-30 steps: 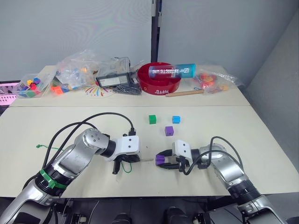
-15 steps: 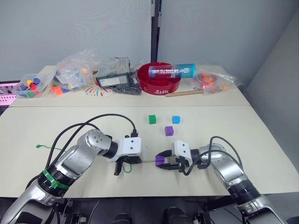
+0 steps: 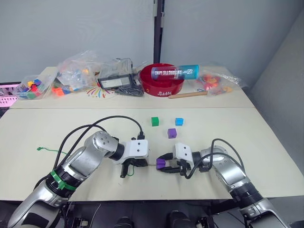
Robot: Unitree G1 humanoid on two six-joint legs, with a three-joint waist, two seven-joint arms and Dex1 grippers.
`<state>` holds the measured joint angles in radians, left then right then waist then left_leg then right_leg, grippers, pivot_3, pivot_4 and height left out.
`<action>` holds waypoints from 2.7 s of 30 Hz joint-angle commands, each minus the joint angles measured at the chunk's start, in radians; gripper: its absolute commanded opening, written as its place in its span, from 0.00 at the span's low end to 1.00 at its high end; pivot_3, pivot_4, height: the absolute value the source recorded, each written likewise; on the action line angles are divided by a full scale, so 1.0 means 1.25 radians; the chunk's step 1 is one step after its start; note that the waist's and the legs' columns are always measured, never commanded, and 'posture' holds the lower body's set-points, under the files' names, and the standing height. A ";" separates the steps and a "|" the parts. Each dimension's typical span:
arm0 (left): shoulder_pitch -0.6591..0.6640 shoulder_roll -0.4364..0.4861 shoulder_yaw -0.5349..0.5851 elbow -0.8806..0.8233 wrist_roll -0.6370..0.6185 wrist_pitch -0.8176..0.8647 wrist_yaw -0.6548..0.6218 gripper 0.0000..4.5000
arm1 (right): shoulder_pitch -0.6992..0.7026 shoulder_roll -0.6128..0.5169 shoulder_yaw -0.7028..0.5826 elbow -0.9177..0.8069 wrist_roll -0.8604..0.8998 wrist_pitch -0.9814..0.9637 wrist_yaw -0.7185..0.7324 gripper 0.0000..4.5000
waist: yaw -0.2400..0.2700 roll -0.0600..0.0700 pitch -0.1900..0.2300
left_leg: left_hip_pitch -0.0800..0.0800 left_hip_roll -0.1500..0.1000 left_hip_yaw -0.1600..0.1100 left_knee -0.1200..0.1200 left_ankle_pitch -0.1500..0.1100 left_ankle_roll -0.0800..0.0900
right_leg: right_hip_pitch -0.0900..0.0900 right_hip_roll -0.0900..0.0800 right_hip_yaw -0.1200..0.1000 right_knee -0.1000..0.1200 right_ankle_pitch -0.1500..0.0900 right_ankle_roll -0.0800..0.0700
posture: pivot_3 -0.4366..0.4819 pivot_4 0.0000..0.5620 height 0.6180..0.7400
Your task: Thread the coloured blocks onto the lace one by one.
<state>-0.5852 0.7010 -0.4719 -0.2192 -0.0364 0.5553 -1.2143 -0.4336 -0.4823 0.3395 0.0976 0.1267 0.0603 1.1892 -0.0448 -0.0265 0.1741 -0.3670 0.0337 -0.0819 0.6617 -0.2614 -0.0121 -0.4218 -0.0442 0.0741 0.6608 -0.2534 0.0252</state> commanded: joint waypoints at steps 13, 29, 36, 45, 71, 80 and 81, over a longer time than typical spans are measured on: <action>-0.007 -0.112 0.033 0.068 -0.035 -0.072 0.026 0.08 | 0.008 0.014 0.011 -0.003 -0.016 0.041 -0.021 0.31 | 0.002 0.000 0.000 | 0.000 0.000 0.000 0.002 0.000 0.000 | 0.001 0.000 0.000 0.000 0.000 0.000 | 0.48 0.27 1.00; 0.112 -0.011 0.150 0.012 -0.133 -0.079 -0.008 0.44 | 0.031 -0.026 -0.003 -0.003 -0.015 0.033 -0.022 0.31 | 0.002 0.000 0.000 | 0.000 0.000 0.000 0.002 0.000 0.000 | 0.001 0.000 0.000 0.001 0.000 0.000 | 0.48 0.27 1.00; 0.132 -0.038 0.133 0.086 -0.088 -0.174 0.041 0.44 | 0.038 -0.046 -0.003 -0.026 -0.002 0.044 -0.015 0.31 | 0.009 0.000 0.000 | 0.000 0.000 0.000 0.002 0.000 0.000 | 0.001 -0.001 0.000 0.000 0.000 0.000 | 0.48 0.27 1.00; 0.134 -0.065 0.104 0.152 -0.059 -0.235 0.045 0.26 | 0.042 -0.055 -0.003 -0.046 0.006 0.059 -0.018 0.31 | 0.009 0.000 0.000 | 0.000 0.000 0.000 0.002 0.000 0.000 | 0.001 -0.001 0.000 0.000 0.000 0.000 | 0.48 0.27 1.00; 0.091 -0.153 0.081 0.126 -0.062 -0.160 0.085 0.01 | 0.050 -0.049 0.000 -0.065 0.002 0.077 -0.034 0.31 | 0.007 0.000 0.000 | 0.000 0.000 0.000 0.002 0.000 0.000 | 0.001 -0.001 0.000 0.000 0.000 0.000 | 0.48 0.27 1.00; 0.097 -0.126 0.102 0.116 -0.067 -0.142 0.082 0.01 | 0.045 -0.043 -0.002 -0.061 0.004 0.076 -0.038 0.31 | 0.004 0.000 0.000 | 0.000 0.000 0.000 0.002 0.000 0.000 | 0.001 -0.001 0.000 0.000 0.000 0.000 | 0.48 0.27 1.00; 0.098 -0.117 0.114 0.110 -0.077 -0.133 0.077 0.06 | 0.047 -0.045 -0.004 -0.060 0.005 0.074 -0.037 0.31 | 0.004 0.000 0.000 | 0.000 0.000 0.000 0.002 0.000 0.000 | 0.001 -0.001 0.000 0.000 0.000 0.000 | 0.48 0.27 1.00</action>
<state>-0.4559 0.5397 -0.3640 -0.0455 -0.1158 0.3795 -1.1111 -0.3832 -0.5311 0.3331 0.0111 0.1409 0.1395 1.1432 -0.0401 -0.0262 0.1739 -0.3671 0.0334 -0.0821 0.6642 -0.2615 -0.0121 -0.4208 -0.0447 0.0738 0.6608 -0.2534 0.0253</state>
